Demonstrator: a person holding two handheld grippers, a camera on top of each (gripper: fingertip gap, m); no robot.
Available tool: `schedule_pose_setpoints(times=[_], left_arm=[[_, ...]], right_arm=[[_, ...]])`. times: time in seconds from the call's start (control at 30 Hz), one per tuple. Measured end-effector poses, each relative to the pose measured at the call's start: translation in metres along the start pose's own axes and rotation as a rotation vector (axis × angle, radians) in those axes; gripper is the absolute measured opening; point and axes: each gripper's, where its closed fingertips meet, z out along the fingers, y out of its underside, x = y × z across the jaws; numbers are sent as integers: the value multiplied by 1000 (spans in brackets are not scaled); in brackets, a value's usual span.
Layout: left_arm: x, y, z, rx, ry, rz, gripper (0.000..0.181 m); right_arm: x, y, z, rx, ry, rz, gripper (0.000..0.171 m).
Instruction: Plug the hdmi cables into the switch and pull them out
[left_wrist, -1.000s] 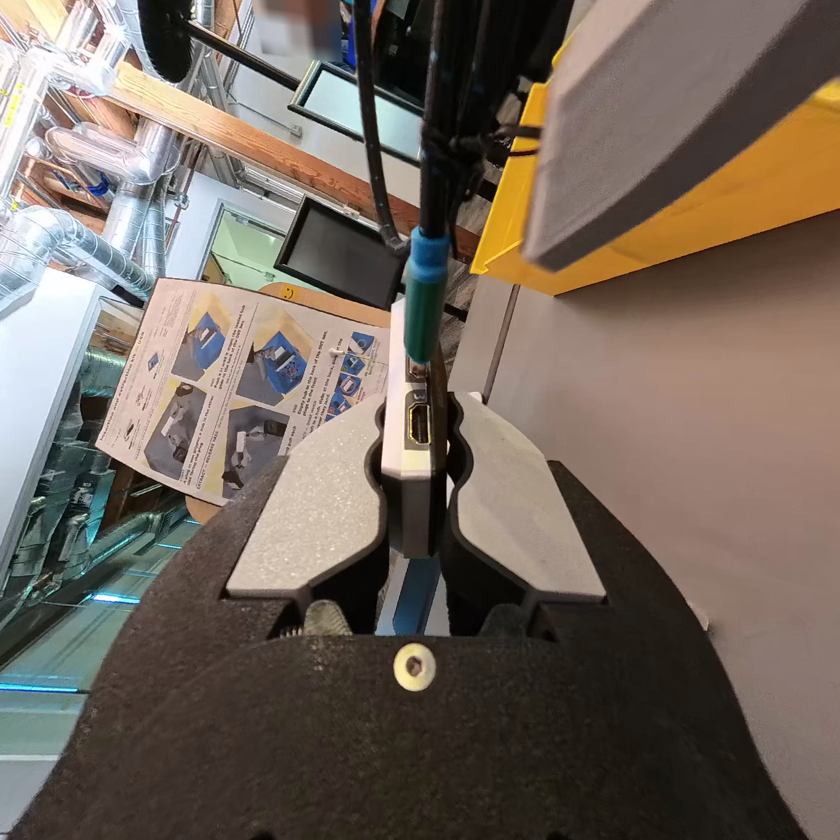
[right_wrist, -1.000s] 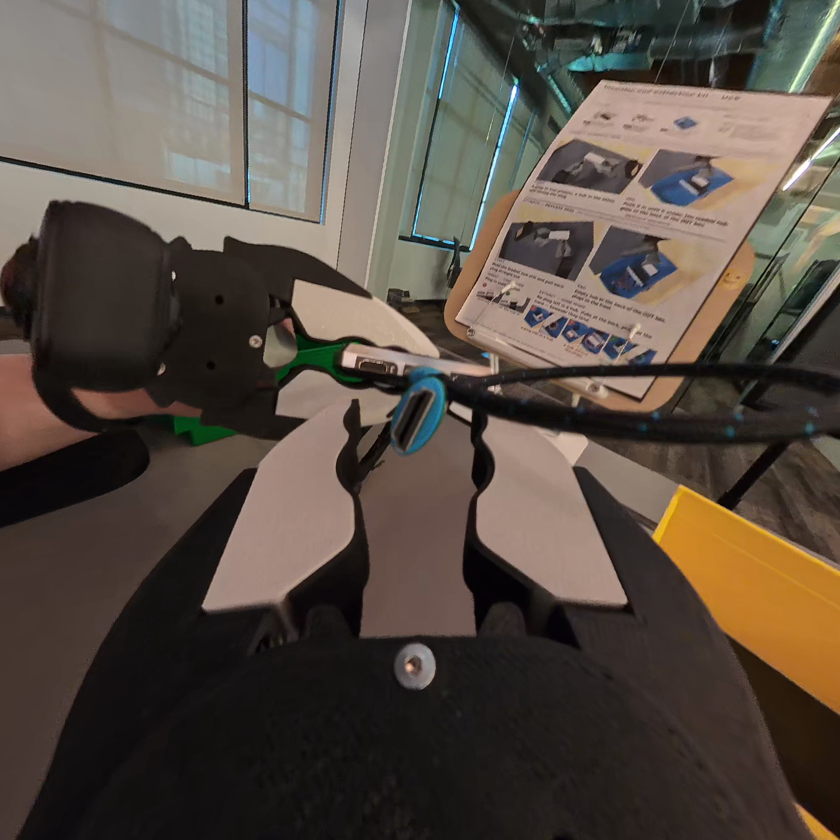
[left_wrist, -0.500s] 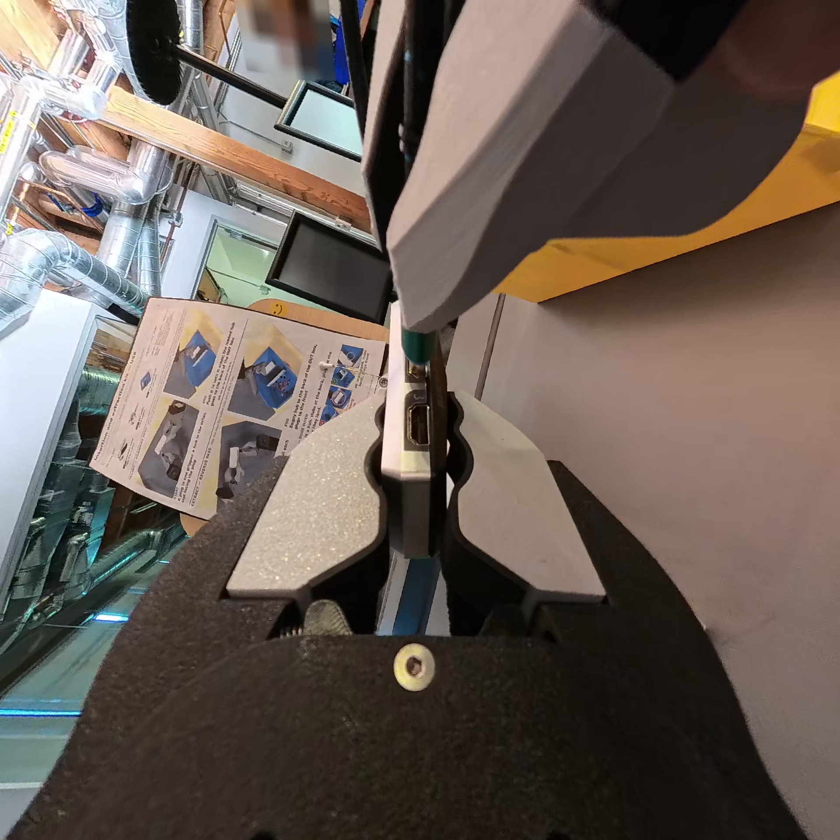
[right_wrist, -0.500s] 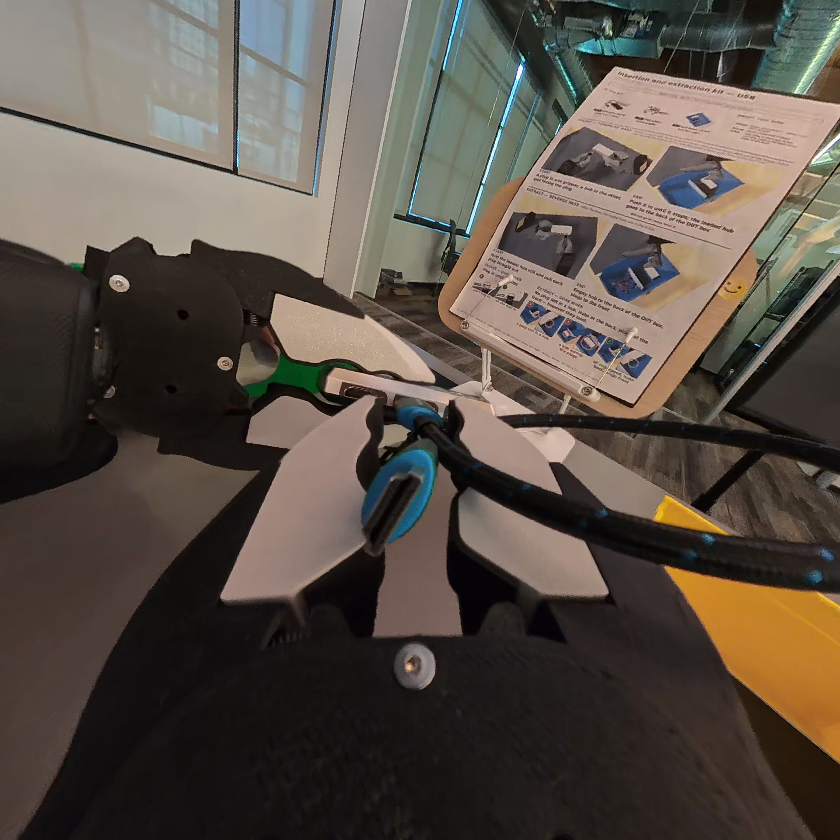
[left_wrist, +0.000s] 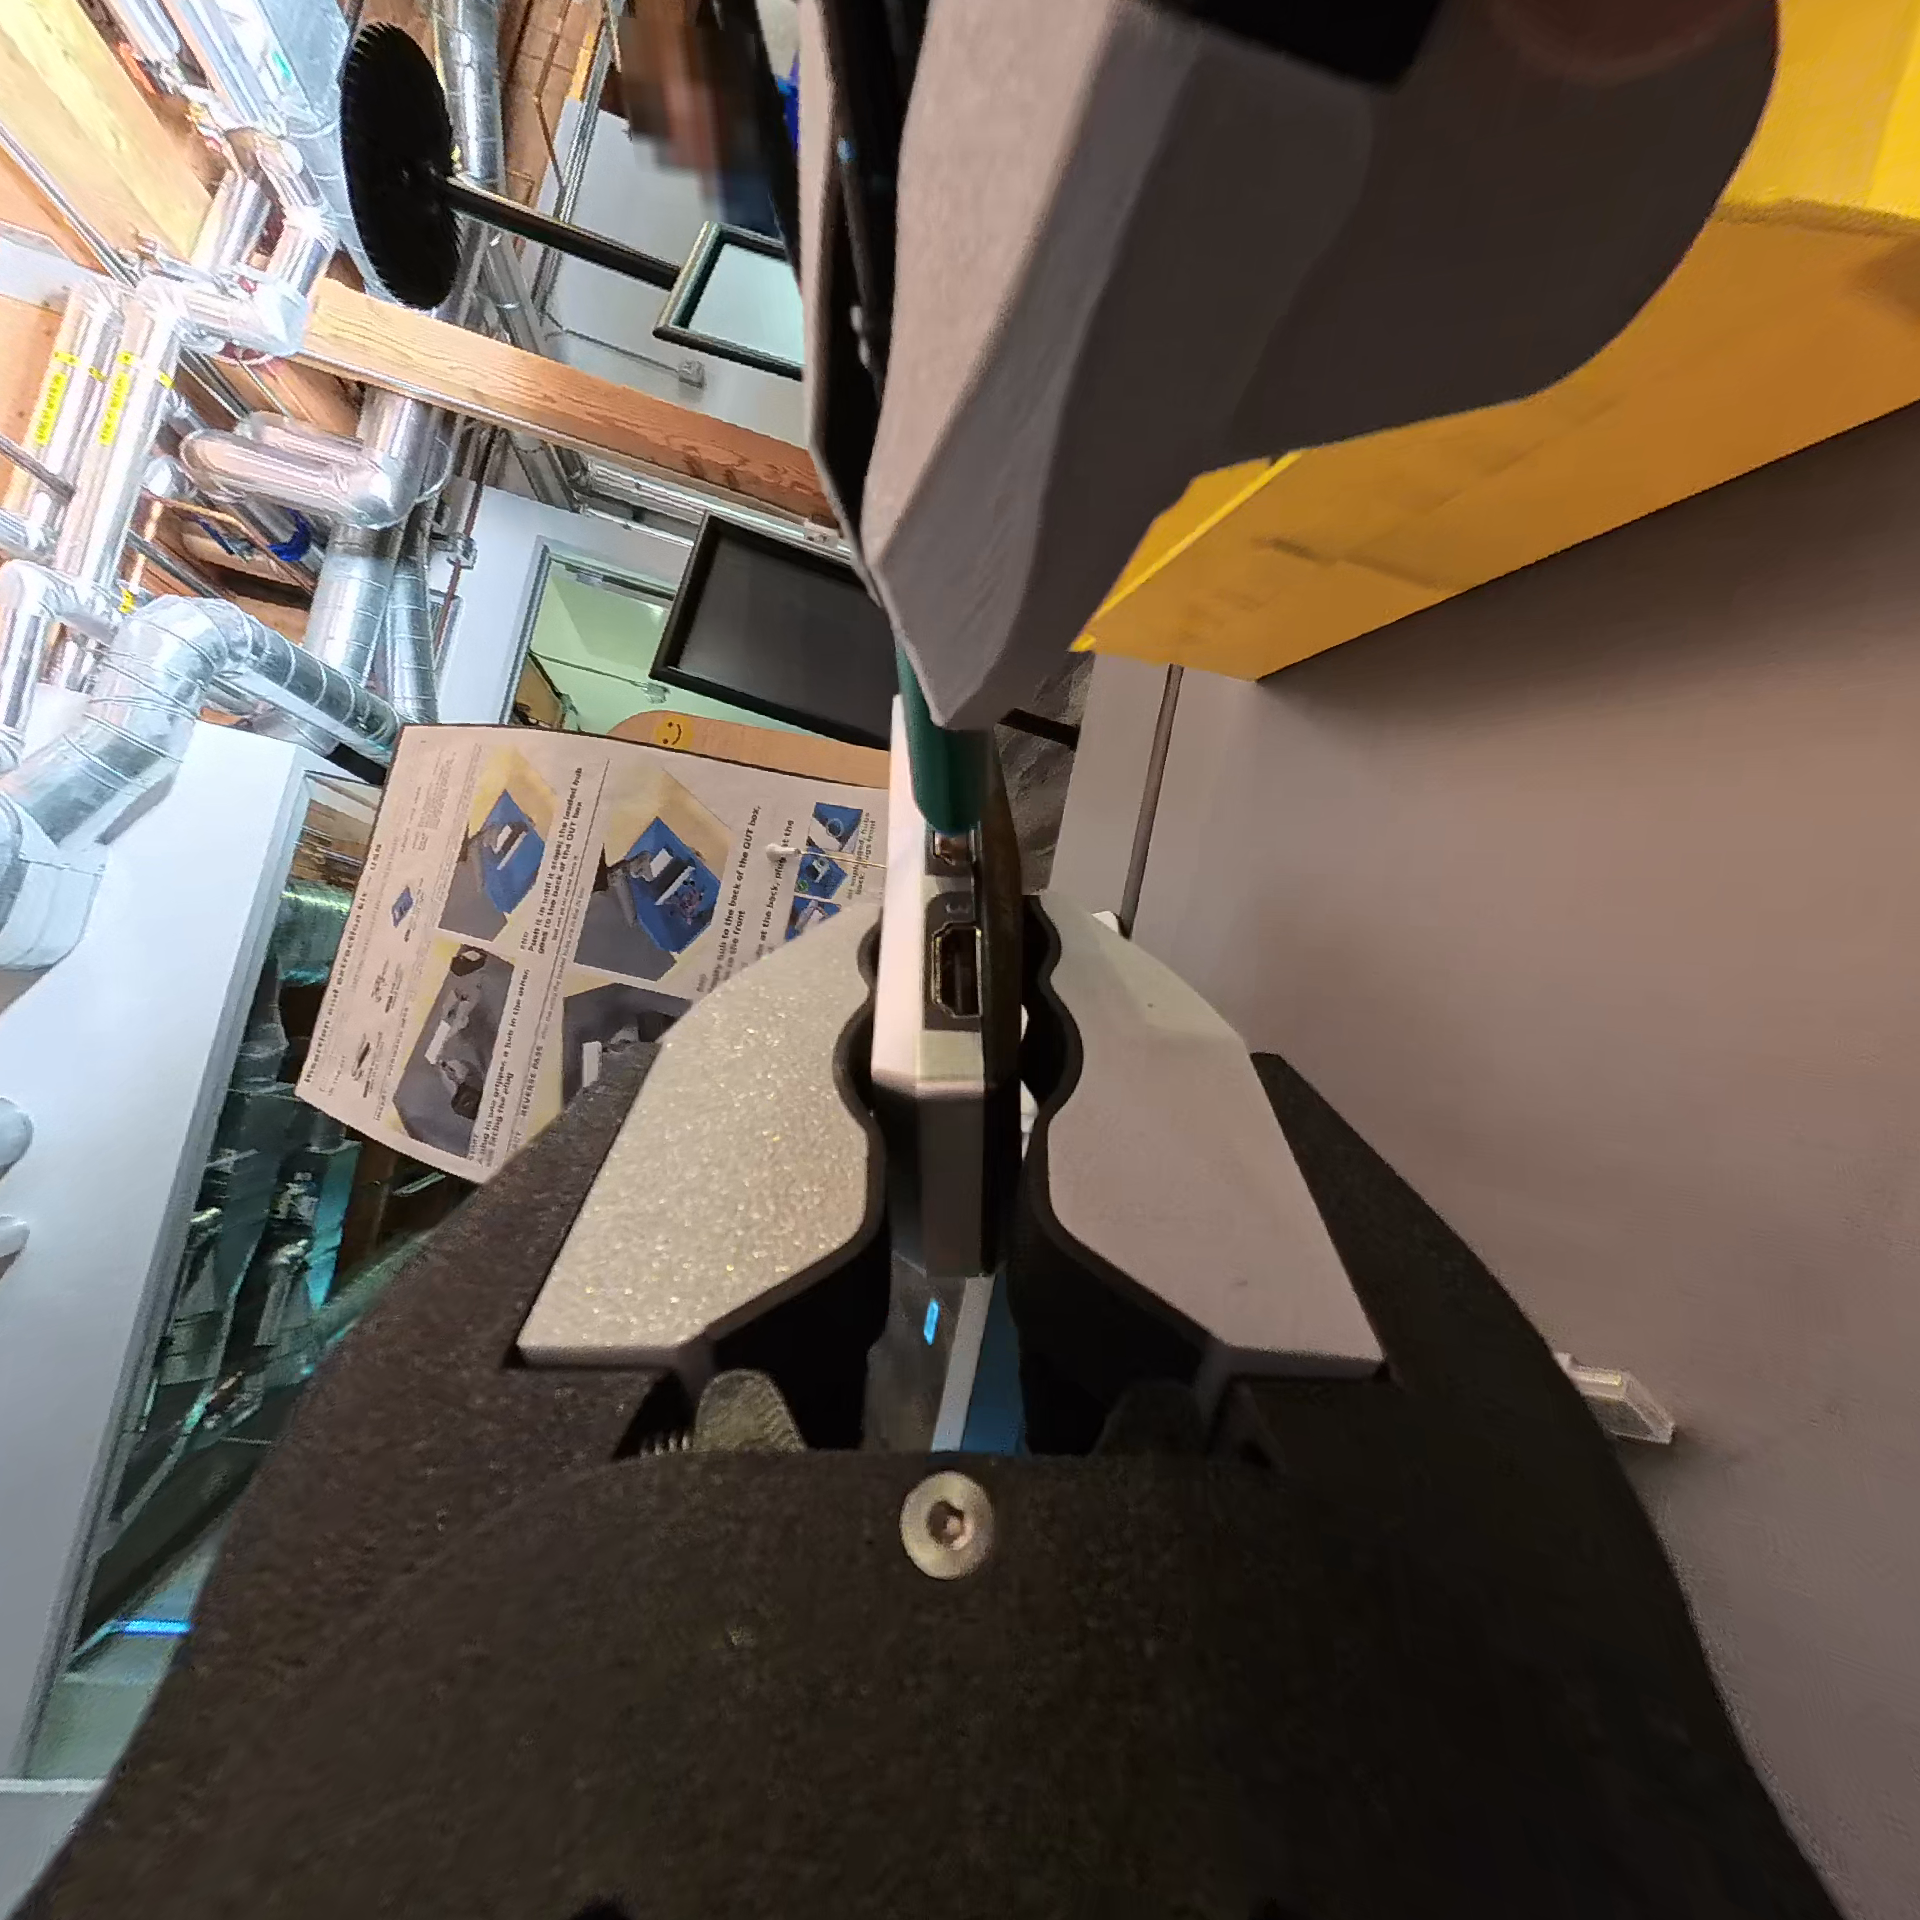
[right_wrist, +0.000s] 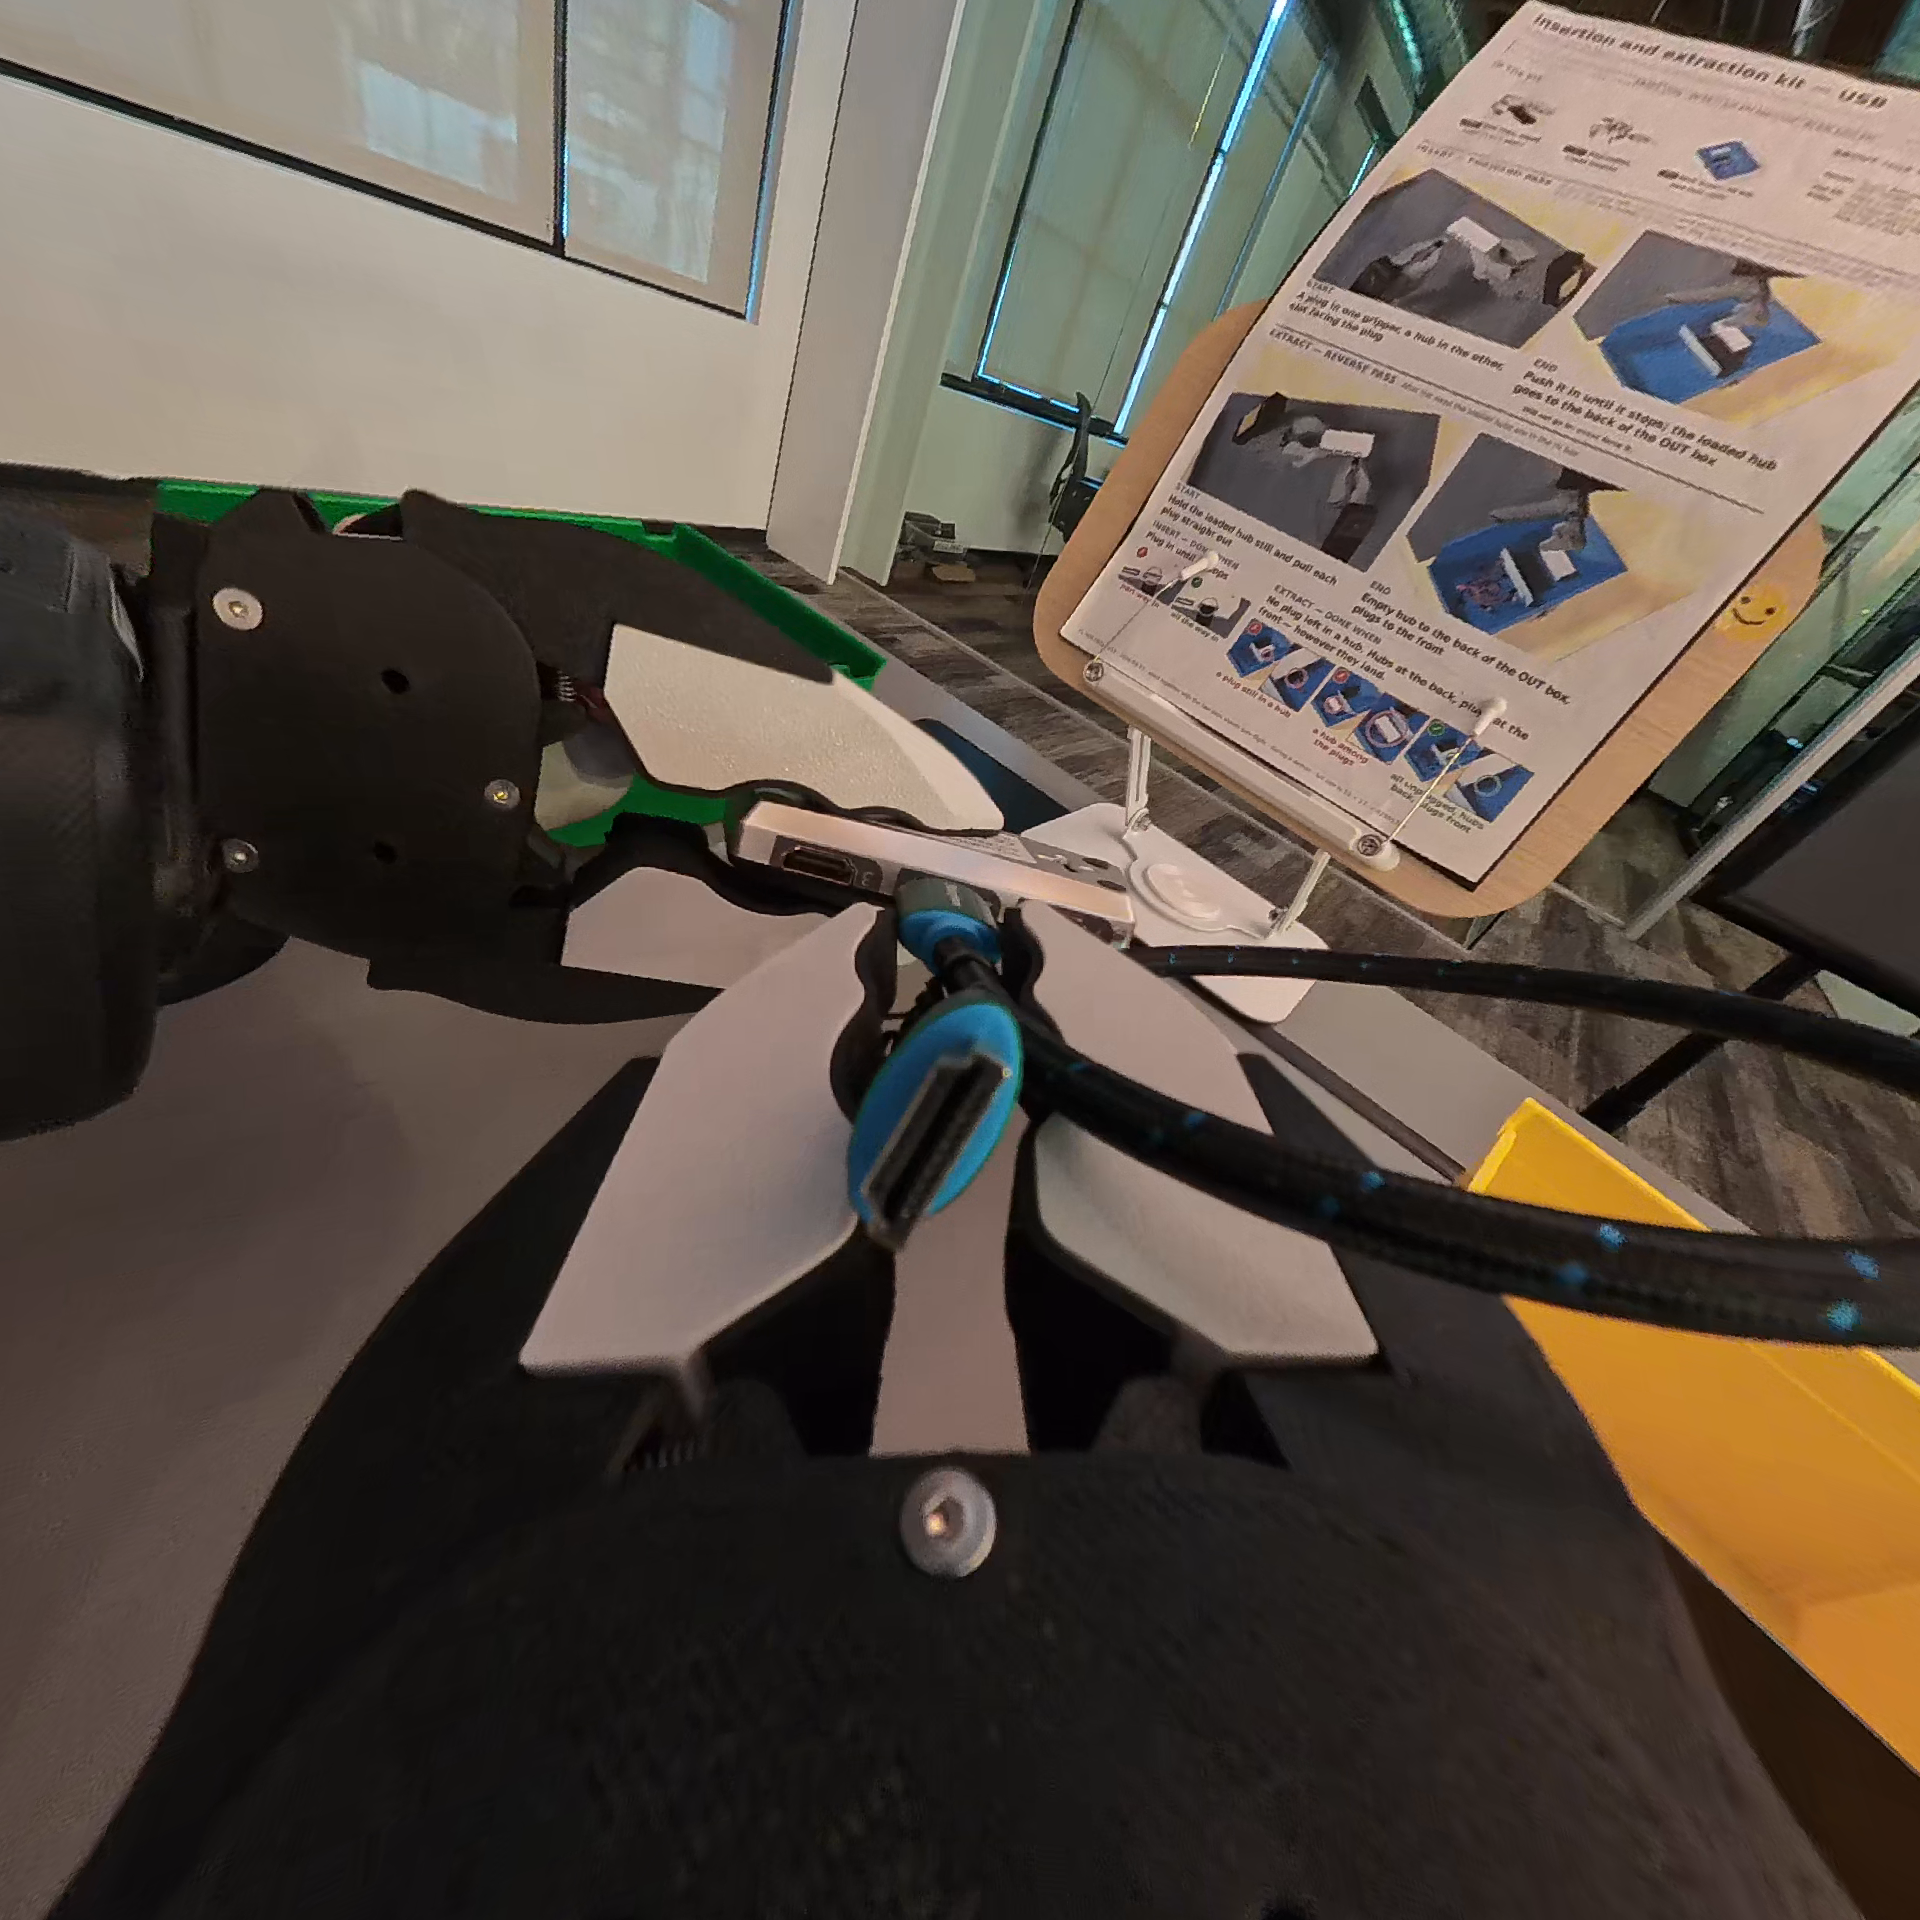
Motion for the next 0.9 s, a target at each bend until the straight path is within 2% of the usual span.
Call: schedule_pose_setpoints(times=[0.7, 0.9], left_arm=[[-2, -6, -8, 10, 11, -8, 22], [-2, -2, -8, -2, 3, -9, 21]], right_arm=[[-5, -5, -5, 2, -52, 67, 19], [-7, -4, -2, -8, -18, 69, 19]])
